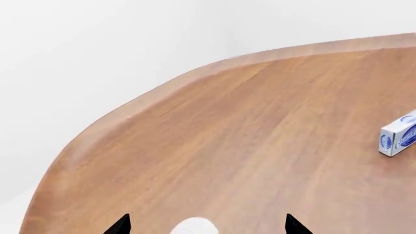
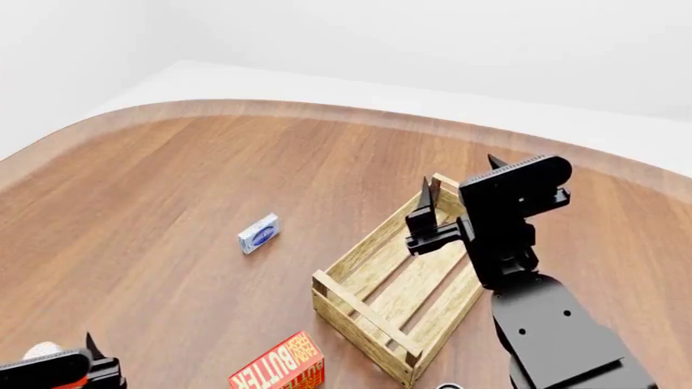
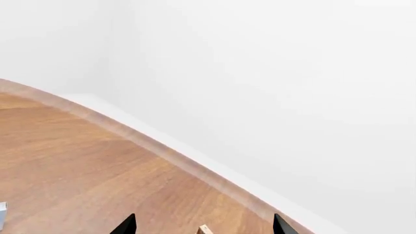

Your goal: Pick up the ketchup, and put it in the wooden tray.

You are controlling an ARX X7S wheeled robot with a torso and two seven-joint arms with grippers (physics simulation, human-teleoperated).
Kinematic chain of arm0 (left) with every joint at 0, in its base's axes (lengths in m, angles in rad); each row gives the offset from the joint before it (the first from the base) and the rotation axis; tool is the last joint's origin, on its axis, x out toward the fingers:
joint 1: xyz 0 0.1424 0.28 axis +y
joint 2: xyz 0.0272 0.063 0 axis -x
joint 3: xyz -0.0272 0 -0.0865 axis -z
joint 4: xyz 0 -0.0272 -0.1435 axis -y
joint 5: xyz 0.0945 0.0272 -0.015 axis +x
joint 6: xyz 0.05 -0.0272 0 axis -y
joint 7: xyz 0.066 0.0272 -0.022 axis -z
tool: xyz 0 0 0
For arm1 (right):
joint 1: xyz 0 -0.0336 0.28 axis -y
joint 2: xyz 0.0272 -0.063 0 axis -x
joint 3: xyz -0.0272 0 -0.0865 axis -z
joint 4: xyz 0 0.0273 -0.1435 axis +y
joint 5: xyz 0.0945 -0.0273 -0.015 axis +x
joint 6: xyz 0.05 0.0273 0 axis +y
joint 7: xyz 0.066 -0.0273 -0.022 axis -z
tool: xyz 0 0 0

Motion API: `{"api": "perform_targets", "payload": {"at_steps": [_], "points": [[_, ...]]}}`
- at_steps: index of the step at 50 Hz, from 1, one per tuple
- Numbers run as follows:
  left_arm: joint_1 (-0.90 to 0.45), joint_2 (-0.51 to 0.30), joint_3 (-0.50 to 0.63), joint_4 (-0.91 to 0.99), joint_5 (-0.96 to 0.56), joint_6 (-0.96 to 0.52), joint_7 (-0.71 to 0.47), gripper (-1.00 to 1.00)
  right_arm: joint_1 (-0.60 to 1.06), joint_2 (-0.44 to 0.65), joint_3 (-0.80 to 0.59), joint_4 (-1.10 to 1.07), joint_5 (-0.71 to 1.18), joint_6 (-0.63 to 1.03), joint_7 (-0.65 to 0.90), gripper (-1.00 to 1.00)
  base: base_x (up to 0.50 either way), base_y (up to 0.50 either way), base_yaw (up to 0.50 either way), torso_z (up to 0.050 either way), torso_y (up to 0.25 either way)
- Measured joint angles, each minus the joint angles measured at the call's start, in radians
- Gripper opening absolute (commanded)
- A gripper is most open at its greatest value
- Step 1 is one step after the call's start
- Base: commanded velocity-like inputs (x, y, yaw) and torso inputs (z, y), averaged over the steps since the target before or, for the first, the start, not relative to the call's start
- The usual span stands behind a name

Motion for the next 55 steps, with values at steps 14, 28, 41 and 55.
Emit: {"api": "perform_targets", "payload": {"at_steps": [14, 28, 41, 55], "points": [[-0.038, -0.001, 0.022, -0.066, 0.012, -0.005, -0.011, 1.00, 0.006, 0.002, -0.002, 0.004, 0.001, 0.004, 0.003, 1.00, 0.00, 0.00, 0.00, 0.000, 0.000], [-0.084, 0.000, 0.035, -0.145, 0.019, -0.017, -0.027, 1.00, 0.008, 0.005, -0.005, 0.006, 0.001, 0.006, 0.008, 1.00, 0.00, 0.00, 0.00, 0.000, 0.000], [-0.136, -0.001, 0.049, -0.230, 0.036, -0.038, -0.052, 1.00, 0.005, 0.008, -0.005, 0.002, 0.002, 0.011, 0.013, 1.00, 0.00, 0.00, 0.00, 0.000, 0.000], [-0.197, -0.006, 0.076, -0.332, 0.057, -0.045, -0.066, 1.00, 0.001, 0.011, -0.004, -0.001, 0.005, 0.013, 0.018, 1.00, 0.00, 0.00, 0.00, 0.000, 0.000]]}}
